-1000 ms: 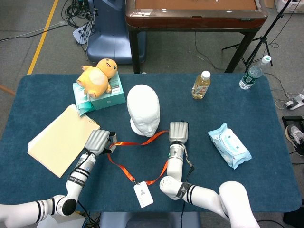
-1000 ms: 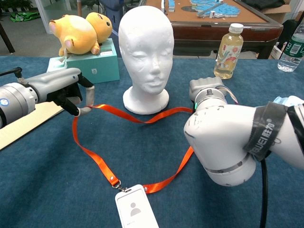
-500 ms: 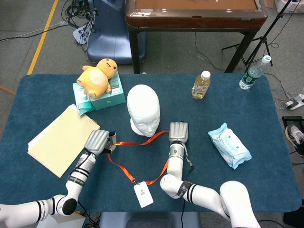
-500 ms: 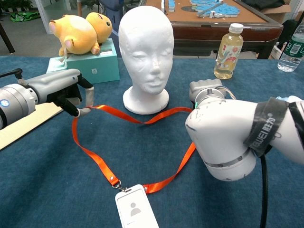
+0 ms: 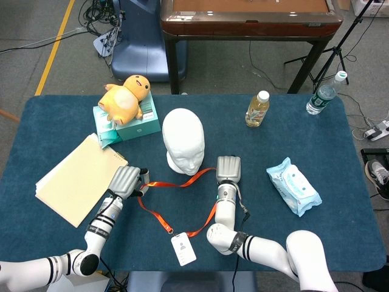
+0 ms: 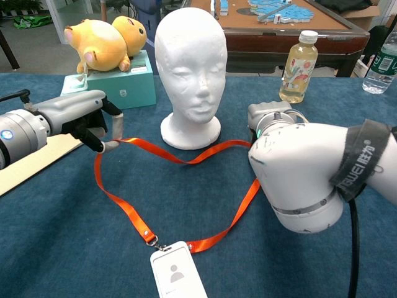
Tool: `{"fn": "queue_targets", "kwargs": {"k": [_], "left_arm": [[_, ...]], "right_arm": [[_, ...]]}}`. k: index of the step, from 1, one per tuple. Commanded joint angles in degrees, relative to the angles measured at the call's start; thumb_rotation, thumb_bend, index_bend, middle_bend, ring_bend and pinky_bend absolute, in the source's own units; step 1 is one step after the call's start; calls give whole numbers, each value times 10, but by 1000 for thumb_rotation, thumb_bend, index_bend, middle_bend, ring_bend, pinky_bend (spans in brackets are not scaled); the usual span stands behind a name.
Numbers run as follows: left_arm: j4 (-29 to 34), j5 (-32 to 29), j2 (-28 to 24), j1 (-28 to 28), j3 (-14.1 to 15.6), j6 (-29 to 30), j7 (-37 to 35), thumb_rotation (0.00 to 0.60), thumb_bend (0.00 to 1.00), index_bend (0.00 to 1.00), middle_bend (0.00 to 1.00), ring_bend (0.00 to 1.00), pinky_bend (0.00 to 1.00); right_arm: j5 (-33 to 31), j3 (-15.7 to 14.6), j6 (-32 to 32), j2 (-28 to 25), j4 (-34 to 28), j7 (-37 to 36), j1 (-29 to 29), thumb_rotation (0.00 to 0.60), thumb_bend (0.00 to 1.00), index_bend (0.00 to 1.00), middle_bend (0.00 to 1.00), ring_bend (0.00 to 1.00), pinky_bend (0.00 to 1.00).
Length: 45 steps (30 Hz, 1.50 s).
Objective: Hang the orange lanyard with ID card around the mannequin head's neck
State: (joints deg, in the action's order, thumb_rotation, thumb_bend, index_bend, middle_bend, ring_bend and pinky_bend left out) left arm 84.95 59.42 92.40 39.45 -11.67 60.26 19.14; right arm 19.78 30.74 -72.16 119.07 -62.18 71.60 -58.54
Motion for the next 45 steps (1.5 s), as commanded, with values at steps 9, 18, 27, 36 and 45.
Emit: {"fn": "queue_targets", "kwargs": {"k": [9,18,27,36,45], "left_arm": [[-3,-3,2,1,0,-1,2,600,358,705,1000,1000,1000],[-2,-3,1,0,0,0,1,600,358,705,1000,1000,1000],[0,-4,0,0,0,0,2,600,358,706,1000,1000,1000],[1,-6,-1,0,-1,0,3,600,358,706,1000,1000,1000],[13,-3,-13,-4,-3,4,-5,600,358,708,1000,1000,1000]], "right_arm": [[-6,-4,2,0,7,-1,-1,600,323,539,459,321,410],[-8,-5,4,1,7,-2,-3,600,390,545,459,321,410],[-4,-8,1,-3,0,-8,-2,600,393,590,459,326,410],[-3,-11,1,0,7,-8,-4,600,404,603,459,329,410],[8,-23,5,-25,-33,-16,12,600,466,611,462,335,410]]}}
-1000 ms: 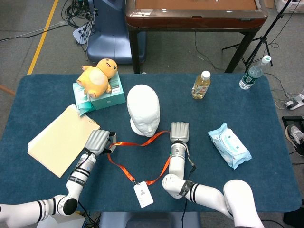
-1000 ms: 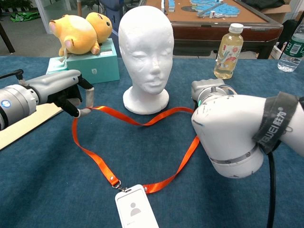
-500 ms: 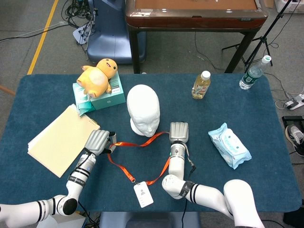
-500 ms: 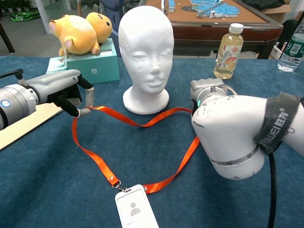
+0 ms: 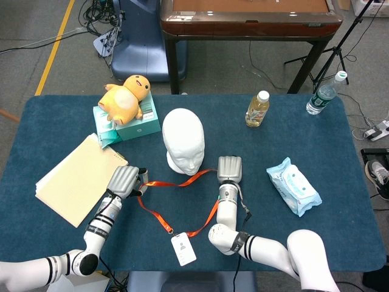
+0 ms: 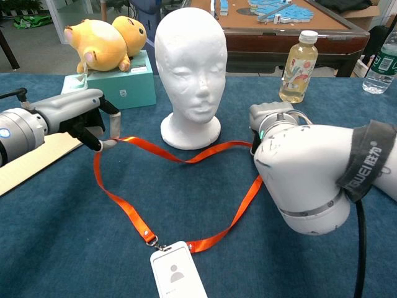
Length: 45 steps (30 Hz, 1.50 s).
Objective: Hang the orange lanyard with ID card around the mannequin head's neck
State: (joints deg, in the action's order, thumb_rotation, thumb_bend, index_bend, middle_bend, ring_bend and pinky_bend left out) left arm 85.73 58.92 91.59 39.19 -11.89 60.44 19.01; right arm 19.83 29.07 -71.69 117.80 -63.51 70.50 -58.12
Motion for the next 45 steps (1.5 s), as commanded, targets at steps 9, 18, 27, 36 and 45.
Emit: {"fn": "queue_targets", "kwargs": {"k": [9,18,27,36,45], "left_arm": [[78,42,-63,-21,-6,27,-38,600,358,713,1000,1000,1000],[178,85,-132,-36,-10,46,-60,600,358,713,1000,1000,1000],[275,105,-196,-35,-30,63,-45,600,358,714,1000,1000,1000],[335,91,-236,-26,-56,77,-20,600,358,714,1000,1000,1000],[351,44,-246,-3,-78,72,0,600,358,714,1000,1000,1000]], "right_arm": [[71,-47,-27,-110,-183,-44,61,600,466,616,470,341,410],[142,-78,-57,-218,-360,-93,106,600,466,618,476,346,410],[200,-89,-97,-303,-487,-117,129,600,466,619,477,348,410],[224,-79,-121,-364,-550,-149,143,600,466,619,477,348,410],[207,-54,-131,-390,-557,-173,138,600,466,619,476,348,410]]}}
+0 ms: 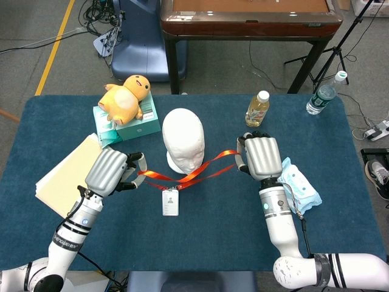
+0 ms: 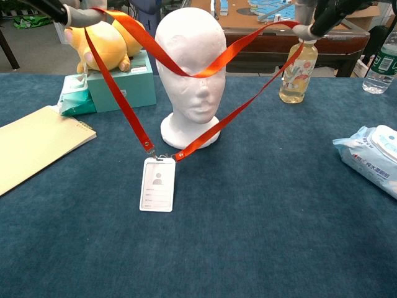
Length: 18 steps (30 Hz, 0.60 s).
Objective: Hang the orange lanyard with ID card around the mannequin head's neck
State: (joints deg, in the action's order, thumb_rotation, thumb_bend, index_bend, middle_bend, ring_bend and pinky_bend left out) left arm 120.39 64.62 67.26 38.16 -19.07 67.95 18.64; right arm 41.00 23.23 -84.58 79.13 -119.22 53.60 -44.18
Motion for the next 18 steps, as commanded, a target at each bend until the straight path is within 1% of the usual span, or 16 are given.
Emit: {"fn": "queue_targets", "kwargs": {"k": [1,6,9,12,18], "left_arm": [[6,-21,-4,11,-10,-5,3,600,358,714,1000,1000,1000],[16,-57,-8,30,-24,-18,3,600,358,714,1000,1000,1000],[24,-68,-7,43,-27,-24,8,600,358,714,1000,1000,1000],[27,-80,1,57,-28,-29,17,600,358,714,1000,1000,1000],[8,-132,26,97,-43,-28,38,600,358,714,1000,1000,1000]], "right_arm": [[-9,8,-3,-6,0,-7,-3,600,466,619,476,349,410],[-30,18,-8,-16,0,-14,-6,600,466,619,476,348,410],[-32,20,-16,-25,0,-15,-6,600,466,619,476,348,410],[-36,24,-22,-32,1,-19,-6,600,466,619,476,348,410],[-55,34,-20,-41,13,-25,-15,600,466,619,474,348,410]]}}
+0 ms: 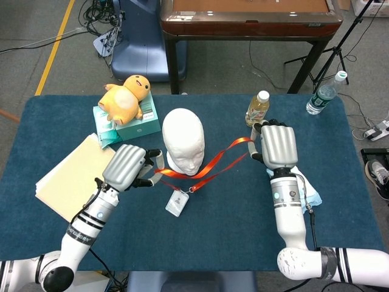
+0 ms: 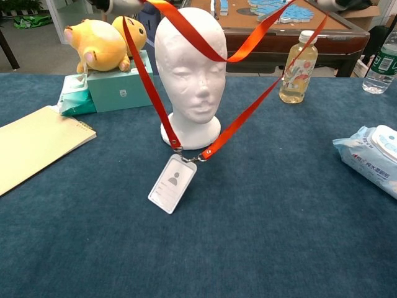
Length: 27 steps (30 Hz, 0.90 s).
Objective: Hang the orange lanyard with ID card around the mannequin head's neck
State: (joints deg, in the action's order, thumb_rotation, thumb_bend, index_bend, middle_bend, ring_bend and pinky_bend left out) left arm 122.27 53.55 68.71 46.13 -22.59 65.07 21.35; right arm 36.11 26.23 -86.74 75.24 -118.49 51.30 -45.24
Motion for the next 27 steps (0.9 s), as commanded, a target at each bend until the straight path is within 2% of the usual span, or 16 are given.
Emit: {"fn": "queue_targets", "kwargs": {"k": [1,9,27], "left_arm": [[-18,-32,16,25,-11,2,16,600,358,714,1000,1000,1000],[-72,-117,44,71,-31,7,36,600,358,714,1000,1000,1000],[-161,-224,53,113,-70,1,4,600,358,715,1000,1000,1000]], "right_arm": [[-11,6,4,-1,11,-3,-7,600,466,619,474,348,410],[-50,22,17,18,48,-15,-35,600,466,619,468,348,410],[-128,63,23,41,116,-22,-86,600,466,619,459,348,410]]}}
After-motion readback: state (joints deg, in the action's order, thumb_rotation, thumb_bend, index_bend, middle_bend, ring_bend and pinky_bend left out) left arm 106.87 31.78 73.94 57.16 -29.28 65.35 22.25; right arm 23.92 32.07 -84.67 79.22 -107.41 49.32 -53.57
